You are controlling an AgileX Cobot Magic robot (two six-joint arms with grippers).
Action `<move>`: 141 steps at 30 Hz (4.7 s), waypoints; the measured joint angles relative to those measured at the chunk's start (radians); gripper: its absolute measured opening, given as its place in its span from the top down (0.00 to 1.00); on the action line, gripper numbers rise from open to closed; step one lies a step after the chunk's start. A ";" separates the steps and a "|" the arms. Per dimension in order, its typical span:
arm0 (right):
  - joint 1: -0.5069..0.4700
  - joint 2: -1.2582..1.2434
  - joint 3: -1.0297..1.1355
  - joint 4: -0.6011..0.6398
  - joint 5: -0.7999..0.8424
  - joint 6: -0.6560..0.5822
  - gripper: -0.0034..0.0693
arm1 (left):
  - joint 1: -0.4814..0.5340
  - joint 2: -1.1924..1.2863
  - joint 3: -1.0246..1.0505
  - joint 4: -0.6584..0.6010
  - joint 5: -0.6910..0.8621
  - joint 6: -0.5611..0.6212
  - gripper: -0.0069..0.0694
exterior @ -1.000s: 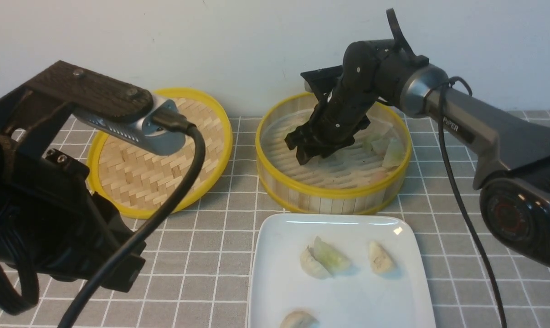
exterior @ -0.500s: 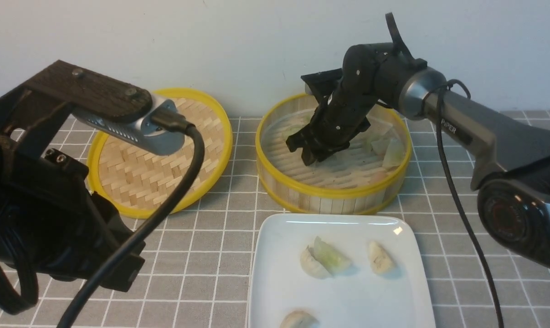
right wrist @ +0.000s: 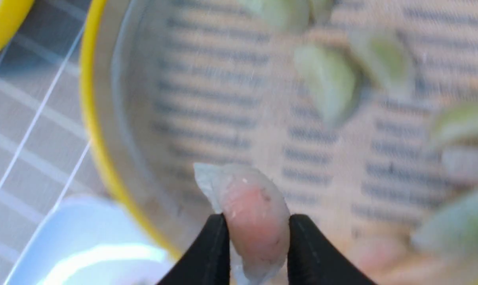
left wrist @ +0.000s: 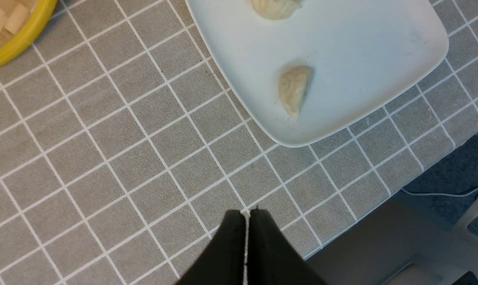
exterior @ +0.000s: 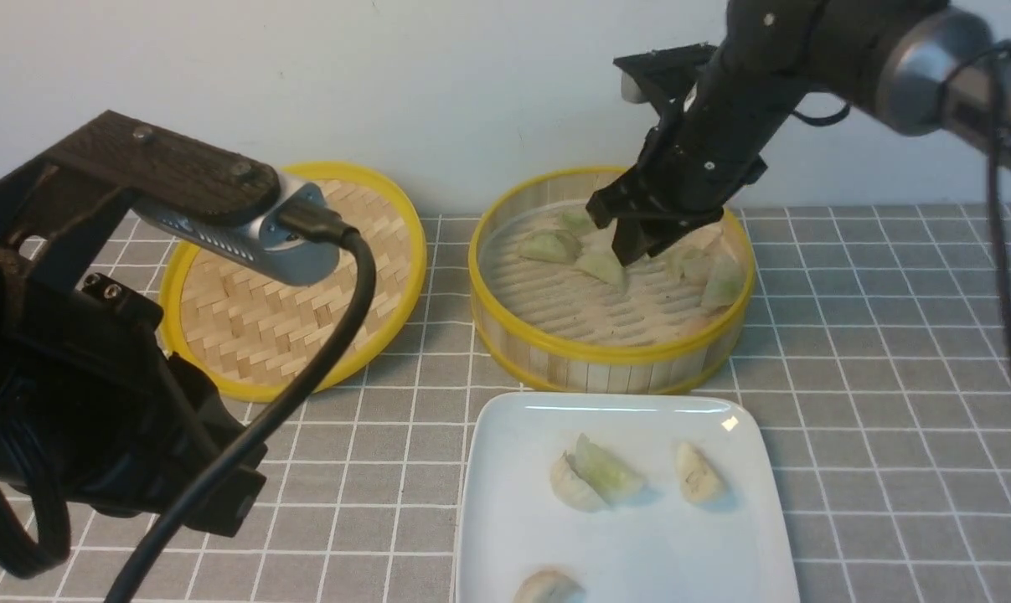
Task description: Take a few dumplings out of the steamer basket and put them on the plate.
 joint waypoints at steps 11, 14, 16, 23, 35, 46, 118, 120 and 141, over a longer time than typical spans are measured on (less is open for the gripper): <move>0.000 -0.408 0.680 0.278 -0.035 -0.092 0.72 | 0.000 0.000 0.000 0.000 0.000 0.000 0.92; 0.012 -0.425 0.796 0.318 -0.111 -0.097 0.72 | 0.000 0.000 0.000 -0.001 -0.009 0.000 0.92; 0.034 -0.419 0.850 0.318 -0.169 -0.098 0.72 | 0.000 0.000 0.000 -0.001 -0.023 0.000 0.92; 0.103 -0.375 0.881 0.317 -0.268 -0.101 0.61 | 0.000 0.000 0.000 -0.001 -0.028 0.000 0.92; 0.105 -0.482 0.871 0.290 -0.294 -0.101 0.47 | 0.000 0.000 0.000 -0.003 -0.027 0.002 0.92; 0.105 -1.043 0.870 0.189 -0.404 -0.111 0.96 | 0.000 0.000 0.000 -0.003 -0.026 0.004 0.92; 0.105 -2.075 1.310 0.029 -0.883 0.117 0.97 | 0.000 -0.365 0.132 0.035 -0.436 0.050 0.92; 0.105 -2.075 1.310 0.029 -0.883 0.117 0.97 | 0.000 -0.389 0.178 0.048 -0.523 0.073 0.92; 0.105 -2.075 1.310 0.029 -0.882 0.117 0.97 | 0.493 -1.067 1.188 -0.034 -1.073 0.177 0.92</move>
